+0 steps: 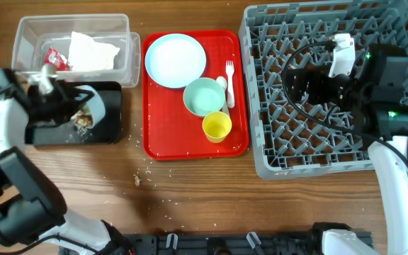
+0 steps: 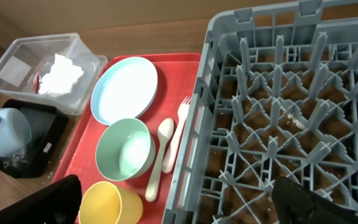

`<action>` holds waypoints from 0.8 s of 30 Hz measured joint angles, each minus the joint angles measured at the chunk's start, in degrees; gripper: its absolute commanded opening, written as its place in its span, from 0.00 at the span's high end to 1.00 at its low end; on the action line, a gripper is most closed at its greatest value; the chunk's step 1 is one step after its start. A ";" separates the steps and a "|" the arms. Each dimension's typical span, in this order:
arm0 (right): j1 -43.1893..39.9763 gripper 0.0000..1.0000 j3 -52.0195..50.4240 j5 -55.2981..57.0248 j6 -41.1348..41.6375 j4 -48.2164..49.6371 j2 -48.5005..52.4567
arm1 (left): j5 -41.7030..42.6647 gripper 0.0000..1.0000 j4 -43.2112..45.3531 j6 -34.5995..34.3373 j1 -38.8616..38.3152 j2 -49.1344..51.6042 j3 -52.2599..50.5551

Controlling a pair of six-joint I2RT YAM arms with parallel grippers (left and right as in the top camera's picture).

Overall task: Sort waste into correct bins and load items into the dishwasher rack
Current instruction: 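Tip the bowl to pour rice onto the black tray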

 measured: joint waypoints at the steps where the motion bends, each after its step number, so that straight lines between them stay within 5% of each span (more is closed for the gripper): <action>1: 0.00 0.00 0.00 0.00 0.02 0.02 0.00 | 2.62 0.96 0.44 0.20 2.21 0.00 -0.76; 11: 0.00 0.00 0.00 0.00 0.02 0.00 0.00 | 25.38 0.96 9.22 -1.27 10.10 0.00 -1.22; 24: 0.00 0.00 0.00 0.00 0.02 0.02 0.00 | 31.71 0.96 17.27 -29.79 13.57 0.00 -1.29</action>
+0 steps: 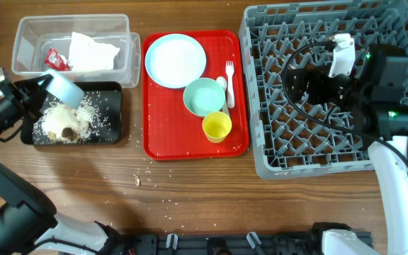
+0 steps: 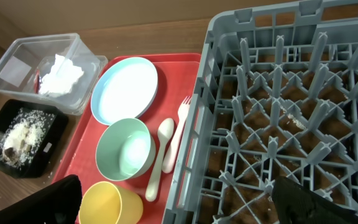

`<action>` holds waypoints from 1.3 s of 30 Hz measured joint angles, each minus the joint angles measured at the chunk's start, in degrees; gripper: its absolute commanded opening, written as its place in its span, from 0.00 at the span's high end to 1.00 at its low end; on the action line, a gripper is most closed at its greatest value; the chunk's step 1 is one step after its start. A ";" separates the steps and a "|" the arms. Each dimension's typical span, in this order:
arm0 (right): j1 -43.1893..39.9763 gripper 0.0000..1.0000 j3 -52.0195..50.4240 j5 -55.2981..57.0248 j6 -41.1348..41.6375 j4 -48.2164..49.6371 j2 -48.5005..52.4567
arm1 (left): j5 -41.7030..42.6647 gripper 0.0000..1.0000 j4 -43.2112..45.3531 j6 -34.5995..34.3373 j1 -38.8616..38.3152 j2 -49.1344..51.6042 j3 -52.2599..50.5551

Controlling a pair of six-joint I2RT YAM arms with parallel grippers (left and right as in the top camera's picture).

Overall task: Sort waste into correct bins and load items into the dishwasher rack
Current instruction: 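Tip the bowl to pour rice onto the black tray, then return the emptied blue bowl to the red tray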

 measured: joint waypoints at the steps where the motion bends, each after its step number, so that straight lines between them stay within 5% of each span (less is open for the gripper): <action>1: 0.00 0.00 0.00 0.00 0.00 -0.02 0.00 | 0.33 0.96 0.00 -1.31 0.00 0.00 0.00; 31: 0.00 0.00 0.00 0.02 0.48 1.40 0.00 | 4.79 0.96 5.35 -5.46 -1.49 -0.46 -0.13; 34: 0.00 0.00 0.00 0.00 1.33 2.38 0.02 | 1.33 0.96 5.38 -5.11 -7.96 -2.47 -0.13; 39: 0.00 0.00 0.00 0.00 1.68 2.36 0.00 | -16.63 0.96 3.82 -1.07 -31.47 -10.73 -0.11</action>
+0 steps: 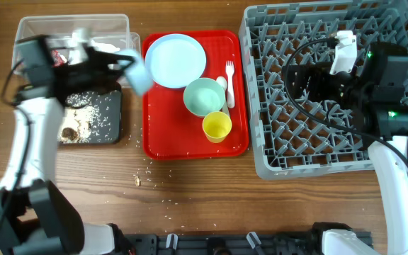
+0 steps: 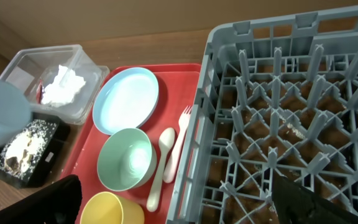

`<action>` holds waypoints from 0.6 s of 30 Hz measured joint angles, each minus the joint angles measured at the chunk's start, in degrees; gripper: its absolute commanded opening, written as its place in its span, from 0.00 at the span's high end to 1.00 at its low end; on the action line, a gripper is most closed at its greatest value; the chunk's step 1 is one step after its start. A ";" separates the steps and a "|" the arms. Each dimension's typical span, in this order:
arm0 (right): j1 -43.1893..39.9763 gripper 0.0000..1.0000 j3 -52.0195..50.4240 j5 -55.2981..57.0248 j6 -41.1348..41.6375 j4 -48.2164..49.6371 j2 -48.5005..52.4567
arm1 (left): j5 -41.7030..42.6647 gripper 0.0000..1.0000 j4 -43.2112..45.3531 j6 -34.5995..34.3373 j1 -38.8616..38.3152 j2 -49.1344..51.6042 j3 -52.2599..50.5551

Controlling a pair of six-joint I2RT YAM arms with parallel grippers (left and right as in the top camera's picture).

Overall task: Sort waste into correct bins and load items into the dishwasher rack
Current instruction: 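Return the emptied blue bowl to the red tray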

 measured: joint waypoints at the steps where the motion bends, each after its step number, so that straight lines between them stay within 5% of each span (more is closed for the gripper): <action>1: 0.00 0.00 0.00 0.00 0.04 -0.17 0.00 | -4.02 0.96 -1.20 0.92 -4.15 -0.87 0.04; 10: 0.00 0.00 0.09 0.00 0.04 -1.77 0.02 | -51.78 0.96 -18.91 6.97 -32.39 -0.87 0.09; 18: 0.00 0.00 0.09 0.00 0.04 -1.99 0.02 | -64.17 0.94 -21.07 7.23 -38.40 9.94 0.09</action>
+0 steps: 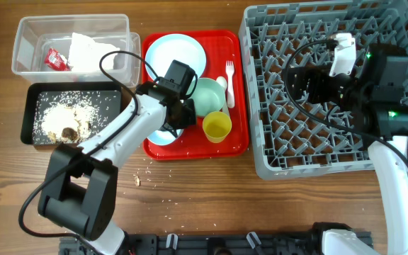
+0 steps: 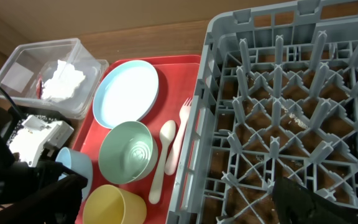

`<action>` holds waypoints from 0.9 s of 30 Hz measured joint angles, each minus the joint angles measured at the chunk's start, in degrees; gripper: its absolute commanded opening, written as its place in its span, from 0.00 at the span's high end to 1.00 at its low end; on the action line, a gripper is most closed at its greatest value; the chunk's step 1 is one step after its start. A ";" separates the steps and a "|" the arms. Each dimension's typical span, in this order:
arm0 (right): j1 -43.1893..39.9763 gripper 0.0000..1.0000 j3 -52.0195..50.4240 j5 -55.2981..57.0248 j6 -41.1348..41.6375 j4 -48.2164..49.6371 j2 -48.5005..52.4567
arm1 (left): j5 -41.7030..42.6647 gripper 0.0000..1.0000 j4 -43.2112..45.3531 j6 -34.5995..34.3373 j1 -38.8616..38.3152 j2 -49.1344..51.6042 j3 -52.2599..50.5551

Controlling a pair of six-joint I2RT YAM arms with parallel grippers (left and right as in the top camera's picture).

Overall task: Sort waste into correct bins and load items into the dishwasher rack
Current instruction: 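Return the emptied blue bowl to the red tray, then grasp the yellow cup with the left gripper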

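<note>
My left gripper point(image 1: 168, 119) reaches over the front left of the red tray point(image 1: 238, 92) and is shut on a light blue cup point(image 2: 73, 163), which sits low on the tray beside the yellow cup point(image 1: 217, 126). The tray also holds a light blue plate point(image 1: 179, 51), a green bowl point(image 2: 128, 152), a white spoon point(image 2: 160, 163) and a fork point(image 2: 180, 134). My right gripper point(image 2: 185, 205) hangs open and empty over the left part of the grey dishwasher rack point(image 1: 317, 145), which holds no dishes.
A black tray point(image 1: 69, 113) with rice and food scraps lies at the left. Behind it a clear bin point(image 1: 73, 46) holds a white napkin and a red wrapper. Crumbs dot the wood in front of the red tray.
The left gripper with the blue cup was raised at the red tray's back left edge. It is now low over the tray's front left corner. The right arm has barely shifted.
First the left gripper held the blue cup tipped over the black tray. Then rice and scraps lay in that tray, with the cup held at its left end. Later the cup was beside the clear bin, and now it is on the red tray.
</note>
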 measured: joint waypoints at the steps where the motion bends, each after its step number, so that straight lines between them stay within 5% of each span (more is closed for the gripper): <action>1: 0.00 0.00 0.00 0.00 0.00 0.00 0.00 | -0.26 0.89 -0.09 0.00 0.00 0.04 0.00; 13: 0.00 0.00 0.00 0.00 0.00 0.00 0.00 | 0.37 0.73 -0.28 -0.15 -0.33 0.04 0.13; 15: 0.00 0.00 0.00 0.00 0.00 -0.04 0.00 | 0.74 0.64 -1.09 0.92 -0.33 0.04 1.60; 27: 0.00 0.00 0.00 0.00 0.00 -0.20 0.00 | 5.05 0.43 1.14 13.94 -4.96 -0.61 5.70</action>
